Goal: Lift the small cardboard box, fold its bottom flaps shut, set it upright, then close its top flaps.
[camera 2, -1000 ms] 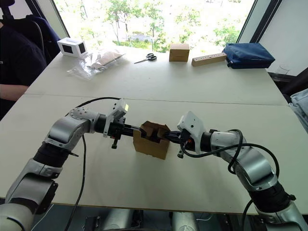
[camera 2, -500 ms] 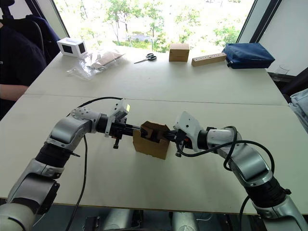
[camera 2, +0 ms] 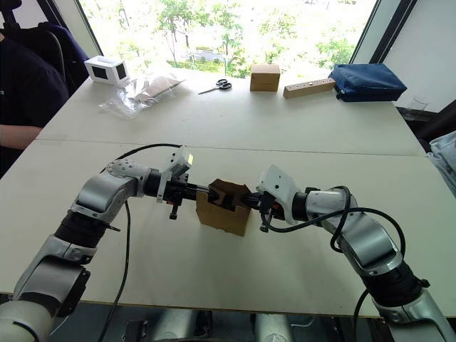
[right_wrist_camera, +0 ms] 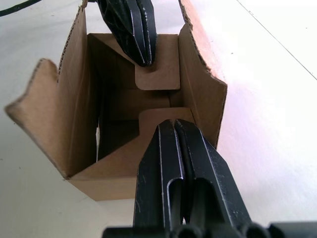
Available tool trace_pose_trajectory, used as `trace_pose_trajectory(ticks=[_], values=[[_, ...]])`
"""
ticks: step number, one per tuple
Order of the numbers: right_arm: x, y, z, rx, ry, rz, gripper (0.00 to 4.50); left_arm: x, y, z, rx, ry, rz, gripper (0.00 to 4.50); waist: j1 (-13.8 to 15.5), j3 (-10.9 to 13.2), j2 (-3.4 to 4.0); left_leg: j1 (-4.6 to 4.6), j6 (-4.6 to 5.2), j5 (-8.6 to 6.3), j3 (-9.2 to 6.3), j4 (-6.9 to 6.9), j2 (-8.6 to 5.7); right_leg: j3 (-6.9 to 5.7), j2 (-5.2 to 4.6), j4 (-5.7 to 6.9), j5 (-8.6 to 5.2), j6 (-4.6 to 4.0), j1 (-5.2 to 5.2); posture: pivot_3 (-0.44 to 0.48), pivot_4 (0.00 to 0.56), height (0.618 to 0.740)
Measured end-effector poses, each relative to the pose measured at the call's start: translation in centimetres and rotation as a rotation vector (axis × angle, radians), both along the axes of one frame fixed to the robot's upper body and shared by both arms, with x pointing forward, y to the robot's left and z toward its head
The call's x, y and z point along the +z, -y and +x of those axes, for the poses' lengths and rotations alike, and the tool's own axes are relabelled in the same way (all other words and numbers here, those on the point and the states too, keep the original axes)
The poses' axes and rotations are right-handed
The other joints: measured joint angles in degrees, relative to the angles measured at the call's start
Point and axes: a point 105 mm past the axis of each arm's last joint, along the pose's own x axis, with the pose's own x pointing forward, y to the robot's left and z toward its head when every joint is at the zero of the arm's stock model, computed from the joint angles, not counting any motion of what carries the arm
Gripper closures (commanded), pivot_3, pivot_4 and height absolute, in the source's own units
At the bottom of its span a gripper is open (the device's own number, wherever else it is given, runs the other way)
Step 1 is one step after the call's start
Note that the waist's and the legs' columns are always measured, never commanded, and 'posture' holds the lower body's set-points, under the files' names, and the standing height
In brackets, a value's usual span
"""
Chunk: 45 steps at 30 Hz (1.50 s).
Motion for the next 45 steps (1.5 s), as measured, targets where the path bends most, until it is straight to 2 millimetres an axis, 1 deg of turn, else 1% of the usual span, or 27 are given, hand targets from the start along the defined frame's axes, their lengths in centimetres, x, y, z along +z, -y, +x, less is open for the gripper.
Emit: trace_pose_trajectory(ticks=[2, 9, 12, 13, 16, 17, 18, 20, 22, 25, 27, 30, 34, 37, 43, 45], values=[[0.6, 0.3, 0.0, -0.003, 0.009, 0.022, 4.5, 0.4, -0.5, 0.2, 0.022, -0.016, -0.019, 4.46, 0.0, 0.0, 0.0, -0.01, 0.0, 0.0, 0.0, 0.0, 0.0, -0.01, 0.0, 0.0, 0.0, 0.0, -0.01, 0.0, 0.15, 0.74], [3.2, 1.2, -0.6, -0.021, 0.052, 0.104, 4.5, 3.6, -1.9, 1.5, 0.088, -0.018, -0.103, 4.46, 0.0, 0.0, 0.0, -0.03, 0.0, 0.0, -0.01, -0.01, 0.01, -0.02, 0.0, -0.03, 0.01, 0.01, -0.01, 0.0, 0.15, 0.74], [3.7, 1.5, -1.1, -0.03, 0.052, 0.13, 4.5, 3.7, -2.2, 2.2, 0.115, -0.042, -0.121, 4.46, 0.0, 0.0, 0.0, -0.03, 0.0, 0.0, -0.02, -0.01, 0.01, -0.03, 0.01, -0.02, 0.01, 0.02, -0.01, 0.0, 0.15, 0.74], [4.0, 1.6, -1.3, -0.033, 0.048, 0.143, 4.5, 3.7, -2.2, 2.7, 0.13, -0.04, -0.125, 4.46, 0.2, 0.0, 0.0, -0.04, 0.0, 0.0, -0.02, -0.01, 0.0, -0.04, 0.0, -0.01, 0.01, 0.01, -0.01, 0.0, 0.15, 0.74], [6.2, 1.7, -2.8, -0.021, 0.066, 0.188, 4.5, 3.4, -2.8, 5.7, 0.236, -0.004, -0.121, 4.46, 0.2, 0.0, -0.01, -0.05, 0.0, 0.0, -0.03, 0.0, -0.01, -0.05, -0.02, -0.03, 0.01, 0.02, -0.01, 0.0, 0.15, 0.74], [6.9, 1.1, -3.9, 0.017, 0.067, 0.194, 4.5, 3.0, -2.8, 6.7, 0.269, 0.005, -0.115, 4.46, 0.2, 0.0, -0.02, -0.05, 0.02, -0.01, -0.04, 0.0, -0.02, -0.06, -0.02, -0.07, 0.01, 0.02, 0.0, 0.0, 0.15, 0.74], [7.1, 0.4, -4.8, 0.056, 0.063, 0.194, 4.5, 2.6, -2.6, 7.2, 0.282, 0.011, -0.109, 4.46, 0.1, 0.0, -0.03, -0.06, 0.04, -0.03, -0.04, -0.02, 0.0, -0.07, -0.01, -0.09, 0.01, 0.02, 0.0, 0.0, 0.15, 0.74], [6.9, -1.0, -6.4, 0.124, 0.033, 0.186, 4.5, 1.6, -2.0, 7.9, 0.287, 0.011, -0.086, 4.46, 0.0, 0.0, -0.04, -0.09, 0.08, -0.05, -0.03, -0.03, 0.0, -0.08, -0.02, -0.13, 0.01, 0.02, -0.01, 0.0, 0.15, 0.74], [6.3, -2.1, -7.3, 0.149, 0.007, 0.176, 4.5, 0.3, -1.3, 8.2, 0.275, -0.006, -0.067, 4.46, 0.0, 0.0, -0.05, -0.1, 0.09, -0.05, -0.01, -0.02, 0.01, -0.08, -0.02, -0.19, 0.02, 0.02, -0.02, 0.0, 0.15, 0.74], [5.5, -3.3, -8.0, 0.171, -0.018, 0.166, 4.5, -1.3, -0.4, 8.0, 0.244, -0.038, -0.038, 4.46, 0.0, 0.0, -0.05, -0.15, 0.09, -0.05, -0.01, -0.02, 0.03, -0.08, -0.01, -0.26, 0.01, 0.0, -0.03, 0.0, 0.15, 0.74], [4.8, -3.8, -8.1, 0.171, -0.029, 0.142, 4.5, -2.3, 0.0, 7.7, 0.217, -0.058, -0.015, 4.46, 0.0, 0.0, -0.05, -0.22, 0.09, -0.05, -0.02, -0.02, 0.03, -0.09, -0.01, -0.35, 0.01, -0.01, -0.05, 0.0, 0.15, 0.74], [3.8, -4.1, -7.7, 0.147, -0.023, 0.098, 4.5, -3.2, 0.0, 7.2, 0.19, -0.085, 0.006, 4.46, 0.0, 0.0, -0.05, -0.41, 0.1, -0.06, -0.01, 0.01, 0.02, -0.09, -0.01, -0.39, 0.02, -0.02, -0.17, 0.0, 0.15, 0.74], [2.5, -4.2, -6.4, 0.107, 0.003, 0.024, 4.5, -3.4, 0.1, 6.6, 0.131, -0.107, 0.012, 4.46, 0.0, 0.0, -0.04, -0.74, 0.1, -0.05, -0.02, 0.08, 0.0, -0.11, 0.0, -0.38, 0.07, 0.03, -0.46, 0.0, 0.15, 0.74], [2.3, -4.2, -5.3, 0.077, 0.04, -0.01, 4.5, -3.1, 0.1, 6.2, 0.097, -0.115, 0.007, 4.46, 0.1, 0.0, -0.04, -0.84, 0.1, -0.04, -0.03, 0.1, -0.01, -0.12, 0.0, -0.37, 0.1, 0.07, -0.55, 0.0, 0.15, 0.74], [2.0, -3.8, -4.3, 0.055, 0.07, -0.047, 4.5, -2.6, 0.2, 5.7, 0.054, -0.115, -0.003, 4.46, 0.0, 0.0, -0.04, -0.86, 0.11, -0.05, -0.04, 0.1, -0.02, -0.13, 0.0, -0.38, 0.11, 0.09, -0.57, 0.0, 0.15, 0.74], [2.0, -3.7, -4.3, 0.057, 0.075, -0.06, 4.5, -2.9, 0.0, 5.3, 0.048, -0.123, -0.002, 4.46, 0.0, 0.0, -0.03, -0.85, 0.11, -0.05, -0.05, 0.1, 0.0, -0.13, 0.0, -0.37, 0.11, 0.09, -0.57, 0.0, 0.15, 0.74]])
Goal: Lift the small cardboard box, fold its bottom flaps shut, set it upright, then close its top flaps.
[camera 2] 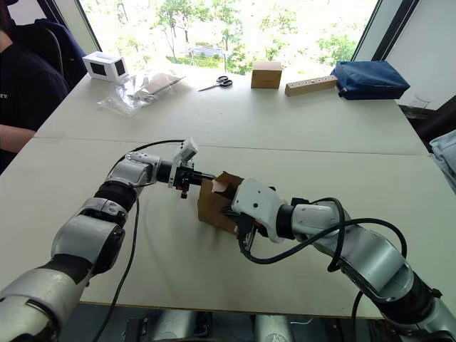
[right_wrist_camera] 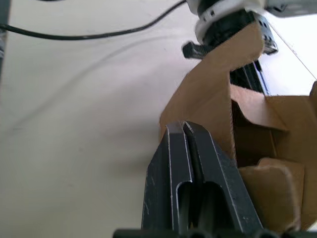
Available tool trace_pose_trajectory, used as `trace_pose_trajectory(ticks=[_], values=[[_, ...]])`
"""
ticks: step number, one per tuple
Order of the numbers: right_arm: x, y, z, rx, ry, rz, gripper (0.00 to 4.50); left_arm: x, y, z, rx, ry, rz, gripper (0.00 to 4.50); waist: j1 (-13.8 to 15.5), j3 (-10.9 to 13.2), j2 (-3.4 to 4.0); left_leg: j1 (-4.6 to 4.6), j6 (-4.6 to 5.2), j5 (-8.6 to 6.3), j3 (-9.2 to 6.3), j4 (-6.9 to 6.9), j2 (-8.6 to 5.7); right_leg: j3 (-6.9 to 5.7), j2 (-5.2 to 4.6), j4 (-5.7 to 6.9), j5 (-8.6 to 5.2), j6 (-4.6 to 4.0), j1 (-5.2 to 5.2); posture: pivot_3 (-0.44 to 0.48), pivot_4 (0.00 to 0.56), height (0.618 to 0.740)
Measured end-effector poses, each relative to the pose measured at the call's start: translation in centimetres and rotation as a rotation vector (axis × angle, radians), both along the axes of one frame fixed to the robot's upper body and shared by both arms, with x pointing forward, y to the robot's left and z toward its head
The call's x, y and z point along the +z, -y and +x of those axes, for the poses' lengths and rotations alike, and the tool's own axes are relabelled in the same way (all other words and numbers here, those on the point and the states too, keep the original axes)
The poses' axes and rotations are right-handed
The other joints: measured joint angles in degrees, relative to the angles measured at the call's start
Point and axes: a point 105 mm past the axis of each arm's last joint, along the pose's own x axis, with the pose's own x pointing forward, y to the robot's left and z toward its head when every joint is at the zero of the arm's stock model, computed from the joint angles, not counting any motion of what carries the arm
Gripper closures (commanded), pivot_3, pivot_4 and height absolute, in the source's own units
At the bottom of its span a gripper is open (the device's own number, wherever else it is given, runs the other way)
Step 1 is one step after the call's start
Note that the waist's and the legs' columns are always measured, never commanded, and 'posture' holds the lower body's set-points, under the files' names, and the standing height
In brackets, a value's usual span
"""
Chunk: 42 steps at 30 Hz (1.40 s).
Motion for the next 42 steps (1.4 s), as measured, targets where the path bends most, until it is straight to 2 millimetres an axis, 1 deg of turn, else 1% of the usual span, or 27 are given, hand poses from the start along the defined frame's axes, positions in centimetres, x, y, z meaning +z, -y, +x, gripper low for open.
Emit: trace_pose_trajectory(ticks=[4, 8, 12, 16, 19, 21, 27, 34, 38, 42], values=[[0.0, 0.1, 0.1, 0.005, 0.009, -0.014, 4.5, -0.8, -0.1, -0.7, -0.011, -0.03, -0.002, 4.46, 0.0, 0.0, 0.0, 0.01, -0.01, 0.01, 0.0, 0.01, 0.01, -0.01, 0.01, 0.04, 0.0, 0.0, -0.01, 0.0, 0.15, 0.74], [-0.1, 0.1, -0.1, 0.022, -0.005, -0.017, 4.5, -0.5, 0.0, -0.9, -0.022, -0.02, -0.002, 4.46, 0.1, 0.0, 0.0, 0.0, -0.02, 0.01, -0.01, 0.01, 0.01, 0.0, 0.0, 0.04, 0.0, 0.0, 0.0, 0.0, 0.15, 0.74], [0.1, 0.2, -0.4, 0.036, -0.009, -0.016, 4.5, -0.6, 0.0, -1.0, -0.019, -0.032, -0.002, 4.46, 0.0, 0.0, 0.0, 0.0, -0.01, 0.01, -0.01, 0.01, 0.0, -0.01, 0.0, 0.04, 0.01, 0.0, 0.0, 0.0, 0.15, 0.74], [0.2, 0.3, -0.3, 0.033, 0.001, -0.023, 4.5, -0.6, 0.1, -1.0, -0.018, -0.031, -0.003, 4.46, 0.0, 0.0, 0.0, 0.01, -0.02, 0.01, -0.01, 0.02, 0.0, -0.01, 0.01, 0.06, 0.0, 0.0, -0.01, 0.0, 0.15, 0.74], [0.8, -0.1, 0.1, 0.033, 0.033, -0.019, 4.5, -0.6, 0.4, -1.1, -0.026, -0.032, -0.009, 4.46, 0.0, 0.0, 0.0, 0.01, -0.02, 0.01, -0.01, 0.03, 0.0, -0.01, 0.01, 0.07, 0.0, 0.0, -0.01, 0.0, 0.15, 0.74], [0.7, -0.3, 0.2, 0.034, 0.039, -0.026, 4.5, -0.5, 0.8, -1.1, -0.036, -0.03, -0.017, 4.46, 0.1, 0.0, 0.0, 0.01, -0.02, 0.01, -0.02, 0.03, 0.0, -0.02, 0.01, 0.07, 0.01, 0.0, -0.01, 0.0, 0.15, 0.74], [0.2, -0.1, 0.5, 0.02, 0.03, -0.044, 4.5, -0.3, 0.9, -1.2, -0.044, -0.024, -0.02, 4.46, 0.0, 0.0, 0.0, 0.01, -0.02, 0.02, -0.01, 0.03, -0.02, -0.02, 0.01, 0.08, 0.01, 0.0, -0.01, 0.0, 0.15, 0.74], [-0.9, -0.1, 1.0, -0.003, 0.001, -0.059, 4.5, 0.2, 1.4, -1.4, -0.063, -0.015, -0.038, 4.46, 0.0, 0.0, 0.0, 0.01, -0.02, 0.02, -0.01, 0.04, -0.02, -0.01, 0.01, 0.15, 0.01, 0.0, -0.02, 0.0, 0.15, 0.74], [-1.1, -0.2, 1.1, -0.006, -0.003, -0.051, 4.5, 0.4, 1.5, -1.5, -0.07, -0.004, -0.045, 4.46, 0.0, 0.0, 0.0, 0.03, -0.02, 0.02, -0.01, 0.05, -0.02, -0.01, 0.01, 0.23, 0.01, 0.0, -0.03, 0.0, 0.15, 0.74], [-1.6, -0.1, 1.2, -0.02, -0.024, -0.045, 4.5, 0.2, 1.5, -1.8, -0.067, -0.011, -0.045, 4.46, 0.0, 0.0, 0.0, 0.04, -0.02, 0.02, -0.01, 0.06, -0.02, -0.01, 0.01, 0.27, 0.01, 0.0, -0.04, 0.0, 0.15, 0.74]])
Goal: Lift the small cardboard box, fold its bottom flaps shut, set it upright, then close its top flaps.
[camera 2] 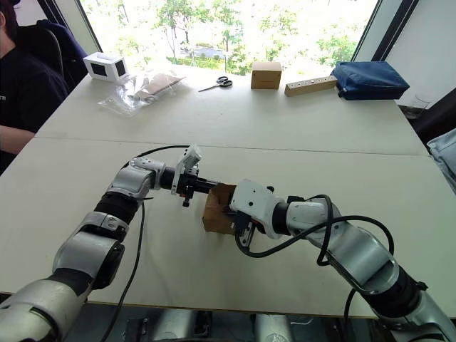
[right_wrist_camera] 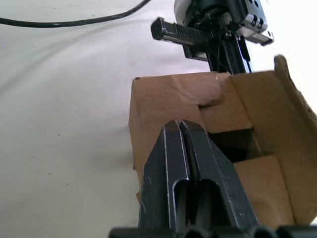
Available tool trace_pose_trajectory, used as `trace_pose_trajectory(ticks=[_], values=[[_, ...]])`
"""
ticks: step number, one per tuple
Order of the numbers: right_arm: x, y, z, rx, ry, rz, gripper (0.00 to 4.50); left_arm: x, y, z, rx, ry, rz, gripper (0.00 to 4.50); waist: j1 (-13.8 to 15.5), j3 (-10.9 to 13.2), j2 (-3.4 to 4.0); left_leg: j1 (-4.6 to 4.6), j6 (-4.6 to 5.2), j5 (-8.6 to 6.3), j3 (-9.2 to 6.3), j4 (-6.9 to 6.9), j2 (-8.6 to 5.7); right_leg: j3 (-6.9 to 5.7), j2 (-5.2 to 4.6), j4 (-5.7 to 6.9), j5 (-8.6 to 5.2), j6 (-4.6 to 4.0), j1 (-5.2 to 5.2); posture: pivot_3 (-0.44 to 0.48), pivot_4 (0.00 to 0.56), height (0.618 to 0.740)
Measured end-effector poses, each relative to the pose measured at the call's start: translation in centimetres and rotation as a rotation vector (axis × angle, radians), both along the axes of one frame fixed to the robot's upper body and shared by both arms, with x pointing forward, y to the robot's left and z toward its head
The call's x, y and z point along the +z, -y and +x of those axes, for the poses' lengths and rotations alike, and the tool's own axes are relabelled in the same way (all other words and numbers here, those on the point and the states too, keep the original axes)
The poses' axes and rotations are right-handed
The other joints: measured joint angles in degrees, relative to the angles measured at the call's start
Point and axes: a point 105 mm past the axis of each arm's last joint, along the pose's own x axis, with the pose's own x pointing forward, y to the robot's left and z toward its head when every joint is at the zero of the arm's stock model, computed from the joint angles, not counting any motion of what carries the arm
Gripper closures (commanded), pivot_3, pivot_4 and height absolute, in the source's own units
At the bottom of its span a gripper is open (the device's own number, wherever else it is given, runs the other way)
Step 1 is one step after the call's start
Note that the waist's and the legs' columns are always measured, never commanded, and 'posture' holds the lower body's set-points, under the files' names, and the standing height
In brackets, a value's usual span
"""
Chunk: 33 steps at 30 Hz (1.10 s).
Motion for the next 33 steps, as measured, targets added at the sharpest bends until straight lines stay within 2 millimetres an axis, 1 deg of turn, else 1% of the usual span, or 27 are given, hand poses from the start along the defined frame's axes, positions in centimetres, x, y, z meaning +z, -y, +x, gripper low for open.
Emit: trace_pose_trajectory(ticks=[5, 7, 11, 13, 14, 16, 18, 19, 20, 22, 23, 26, 27, 33], values=[[-0.1, -0.1, -0.1, 0.0, -0.01, 0.012, 4.5, -0.2, -0.2, 0.1, 0.031, -0.003, 0.002, 4.46, 0.0, 0.0, 0.0, 0.0, 0.0, 0.0, -0.01, 0.02, 0.0, 0.0, 0.0, 0.04, 0.0, 0.0, 0.0, 0.0, 0.15, 0.74], [-0.1, -0.1, -0.1, -0.003, -0.013, 0.019, 4.5, -0.1, -0.7, 0.7, 0.088, 0.004, -0.007, 4.46, 0.0, 0.0, 0.0, 0.01, 0.0, 0.0, -0.02, 0.02, 0.0, 0.0, 0.0, 0.05, 0.0, 0.0, 0.0, 0.0, 0.15, 0.74], [0.0, 0.2, 0.1, -0.015, -0.015, 0.033, 4.5, 0.5, -2.9, 2.2, 0.235, 0.016, -0.039, 4.46, -0.1, 0.0, 0.0, 0.01, 0.0, 0.0, -0.02, 0.02, 0.01, -0.01, 0.0, 0.1, 0.0, 0.0, -0.04, 0.0, 0.15, 0.74], [0.0, 0.1, 0.2, -0.014, -0.016, 0.043, 4.5, 1.7, -4.5, 2.9, 0.321, 0.015, -0.088, 4.46, -0.2, 0.0, 0.0, 0.01, -0.02, 0.01, -0.02, 0.02, 0.03, -0.01, 0.0, 0.14, 0.0, 0.0, -0.07, 0.0, 0.15, 0.74], [0.0, 0.1, 0.2, -0.014, -0.016, 0.047, 4.5, 2.6, -5.4, 2.9, 0.345, 0.02, -0.11, 4.46, -0.3, 0.0, 0.0, 0.0, -0.02, 0.01, -0.02, 0.02, 0.05, 0.0, 0.0, 0.15, 0.0, 0.0, -0.08, 0.0, 0.15, 0.74], [0.1, 0.2, 0.2, -0.015, -0.013, 0.052, 4.5, 4.7, -6.9, 2.0, 0.366, 0.04, -0.15, 4.46, -0.5, 0.0, 0.01, 0.0, -0.03, 0.01, -0.02, 0.01, 0.06, 0.02, -0.01, 0.22, 0.0, 0.0, -0.08, 0.0, 0.15, 0.74], [0.1, 0.3, 0.3, -0.018, -0.013, 0.056, 4.5, 5.7, -7.2, 0.6, 0.348, 0.045, -0.165, 4.46, -0.5, 0.0, 0.02, 0.02, -0.07, 0.04, -0.01, 0.02, 0.05, 0.03, -0.02, 0.22, 0.0, 0.0, -0.06, 0.0, 0.15, 0.74], [0.2, 0.4, 0.3, -0.018, -0.012, 0.058, 4.5, 5.8, -7.1, 0.2, 0.338, 0.038, -0.166, 4.46, -0.3, 0.0, 0.02, 0.03, -0.09, 0.05, -0.02, 0.02, 0.03, 0.02, -0.04, 0.21, 0.0, 0.0, -0.05, 0.0, 0.15, 0.74], [0.3, 0.3, 0.3, -0.015, -0.008, 0.063, 4.5, 5.6, -7.1, -0.7, 0.326, 0.021, -0.161, 4.46, -0.2, 0.0, 0.02, 0.04, -0.09, 0.05, -0.01, 0.03, 0.03, 0.03, -0.05, 0.21, -0.01, 0.0, -0.04, 0.0, 0.15, 0.74], [0.2, 0.3, 0.4, -0.012, -0.012, 0.07, 4.5, 4.6, -7.3, -3.3, 0.295, -0.033, -0.124, 4.46, -0.4, 0.0, 0.02, 0.05, -0.1, 0.05, -0.01, 0.03, 0.04, 0.07, -0.04, 0.22, -0.01, -0.01, -0.05, 0.0, 0.15, 0.74], [0.1, 0.3, 0.4, -0.015, -0.016, 0.069, 4.5, 4.3, -7.3, -4.2, 0.278, -0.05, -0.111, 4.46, -0.5, 0.0, 0.02, 0.06, -0.1, 0.05, -0.01, 0.03, 0.05, 0.07, -0.03, 0.22, -0.01, -0.01, -0.06, 0.0, 0.15, 0.74], [0.1, 0.3, 0.6, -0.013, -0.016, 0.076, 4.5, 4.0, -6.2, -6.4, 0.213, -0.059, -0.083, 4.46, 0.0, 0.0, 0.02, 0.08, -0.15, 0.08, -0.02, 0.03, 0.05, 0.06, -0.03, 0.23, -0.02, -0.02, -0.04, 0.0, 0.15, 0.74], [0.1, 0.3, 0.6, -0.009, -0.016, 0.079, 4.5, 3.9, -5.7, -6.8, 0.197, -0.064, -0.083, 4.46, 0.1, 0.0, 0.02, 0.09, -0.17, 0.09, -0.04, 0.03, 0.03, 0.04, -0.03, 0.23, -0.02, -0.03, -0.01, 0.0, 0.15, 0.74], [0.1, 0.2, 0.5, 0.002, -0.013, 0.08, 4.5, 3.8, -3.9, -7.4, 0.161, -0.044, -0.087, 4.46, -0.1, 0.0, 0.02, 0.1, -0.17, 0.09, -0.03, 0.02, 0.03, 0.05, 0.0, 0.22, -0.02, -0.03, -0.03, 0.0, 0.15, 0.74]])
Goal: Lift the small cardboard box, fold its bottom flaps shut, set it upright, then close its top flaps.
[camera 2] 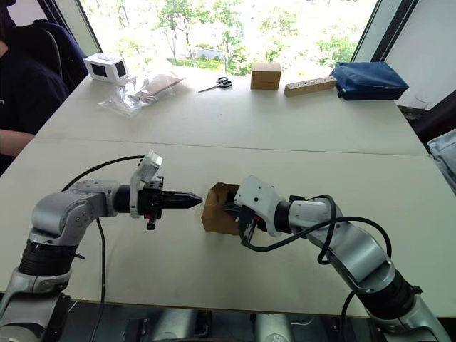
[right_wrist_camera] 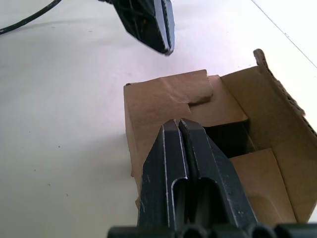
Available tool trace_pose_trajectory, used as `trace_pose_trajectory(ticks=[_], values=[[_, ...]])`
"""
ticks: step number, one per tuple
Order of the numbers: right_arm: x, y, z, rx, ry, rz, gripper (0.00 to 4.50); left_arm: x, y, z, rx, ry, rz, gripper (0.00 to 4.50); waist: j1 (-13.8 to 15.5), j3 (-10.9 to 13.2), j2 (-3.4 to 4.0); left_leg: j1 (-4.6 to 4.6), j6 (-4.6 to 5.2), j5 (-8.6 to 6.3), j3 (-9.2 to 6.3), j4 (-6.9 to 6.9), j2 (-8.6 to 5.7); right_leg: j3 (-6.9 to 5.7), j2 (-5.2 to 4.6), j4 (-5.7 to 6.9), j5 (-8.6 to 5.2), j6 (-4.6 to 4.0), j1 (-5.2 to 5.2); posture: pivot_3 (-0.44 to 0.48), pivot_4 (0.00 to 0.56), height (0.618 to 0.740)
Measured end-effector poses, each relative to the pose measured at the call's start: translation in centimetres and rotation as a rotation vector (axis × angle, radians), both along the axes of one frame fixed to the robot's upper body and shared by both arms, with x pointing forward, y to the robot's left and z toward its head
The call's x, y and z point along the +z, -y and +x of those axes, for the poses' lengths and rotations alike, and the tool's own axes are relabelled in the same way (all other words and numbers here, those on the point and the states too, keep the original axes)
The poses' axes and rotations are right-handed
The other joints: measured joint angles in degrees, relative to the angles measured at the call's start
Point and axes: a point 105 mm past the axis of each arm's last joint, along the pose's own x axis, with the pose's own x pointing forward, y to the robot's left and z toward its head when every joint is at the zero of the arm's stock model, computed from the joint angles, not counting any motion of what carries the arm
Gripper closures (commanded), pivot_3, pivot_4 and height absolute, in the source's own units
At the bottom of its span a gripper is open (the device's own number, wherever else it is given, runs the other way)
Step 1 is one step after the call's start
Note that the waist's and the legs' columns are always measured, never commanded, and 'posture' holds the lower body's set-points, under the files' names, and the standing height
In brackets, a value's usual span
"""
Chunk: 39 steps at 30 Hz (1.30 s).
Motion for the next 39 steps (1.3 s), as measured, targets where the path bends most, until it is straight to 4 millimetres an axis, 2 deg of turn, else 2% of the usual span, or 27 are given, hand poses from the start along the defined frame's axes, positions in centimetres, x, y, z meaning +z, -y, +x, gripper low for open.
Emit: trace_pose_trajectory(ticks=[7, 14, 16, 19, 21, 23, 27, 30, 36, 39], values=[[-0.1, 0.1, 0.0, -0.003, 0.0, -0.003, 4.5, -1.1, 1.3, -0.4, -0.046, 0.007, 0.022, 4.46, 0.0, 0.0, 0.0, 0.01, 0.0, 0.0, 0.01, 0.0, 0.0, 0.01, 0.01, 0.0, 0.0, 0.0, 0.01, 0.0, 0.15, 0.74], [0.1, 0.1, 0.0, -0.004, 0.001, 0.008, 4.5, -1.7, 1.5, -0.7, -0.055, 0.006, 0.028, 4.46, 0.1, 0.0, 0.0, 0.01, 0.0, 0.0, 0.01, 0.0, 0.0, 0.01, 0.0, 0.0, 0.0, 0.0, 0.01, 0.0, 0.15, 0.74], [0.9, 0.1, -0.2, 0.011, -0.007, 0.058, 4.5, -1.8, 1.6, -0.6, -0.057, 0.012, 0.028, 4.46, 0.1, 0.0, 0.0, 0.01, 0.0, 0.0, 0.01, 0.0, 0.0, 0.01, 0.0, -0.01, 0.0, 0.0, 0.02, 0.0, 0.15, 0.74], [3.4, 0.4, -0.3, 0.027, -0.002, 0.186, 4.5, -1.9, 1.5, -0.5, -0.053, 0.017, 0.026, 4.46, 0.1, 0.0, 0.0, 0.03, 0.0, 0.0, 0.01, 0.0, 0.01, 0.01, 0.0, 0.0, 0.0, 0.0, 0.04, 0.0, 0.15, 0.74], [6.4, 1.0, 0.6, 0.005, 0.055, 0.283, 4.5, -1.9, 1.5, -0.4, -0.048, 0.014, 0.024, 4.46, 0.0, 0.0, 0.01, 0.11, 0.0, 0.0, 0.01, 0.0, 0.01, 0.02, -0.01, 0.0, 0.01, 0.0, 0.11, 0.0, 0.15, 0.74], [7.3, 1.8, 1.9, -0.043, 0.1, 0.275, 4.5, -2.0, 1.5, -0.4, -0.047, 0.013, 0.025, 4.46, 0.1, 0.0, 0.01, 0.26, 0.01, -0.01, 0.0, -0.05, 0.02, 0.0, 0.0, -0.04, -0.01, -0.02, 0.26, 0.0, 0.15, 0.74], [4.6, 3.1, 5.0, -0.154, 0.086, 0.13, 4.5, -2.0, 1.6, -0.4, -0.042, 0.01, 0.023, 4.46, -0.1, 0.0, 0.02, 0.34, 0.02, -0.01, 0.06, -0.1, 0.0, 0.04, -0.01, -0.09, -0.07, -0.12, 0.31, 0.0, 0.15, 0.74], [3.2, 2.9, 6.0, -0.158, 0.089, 0.041, 4.5, -1.9, 1.7, -0.4, -0.037, 0.012, 0.024, 4.46, -0.2, 0.0, 0.02, 0.36, 0.01, -0.01, 0.06, -0.11, 0.0, 0.04, 0.0, -0.07, -0.04, -0.07, 0.3, 0.0, 0.15, 0.74], [2.8, 2.0, 5.5, -0.09, 0.084, 0.015, 4.5, -1.9, 1.8, -0.3, -0.027, 0.016, 0.027, 4.46, 0.0, 0.0, 0.02, 0.36, 0.01, -0.01, 0.05, -0.11, 0.0, 0.04, -0.01, -0.07, -0.01, -0.02, 0.33, 0.0, 0.15, 0.74], [2.2, 1.5, 4.2, -0.041, 0.049, 0.022, 4.5, -1.8, 1.8, -0.3, -0.025, 0.016, 0.026, 4.46, 0.0, 0.0, 0.02, 0.35, 0.01, -0.01, 0.04, -0.11, 0.01, 0.03, -0.01, -0.09, -0.02, -0.02, 0.33, 0.0, 0.15, 0.74]])
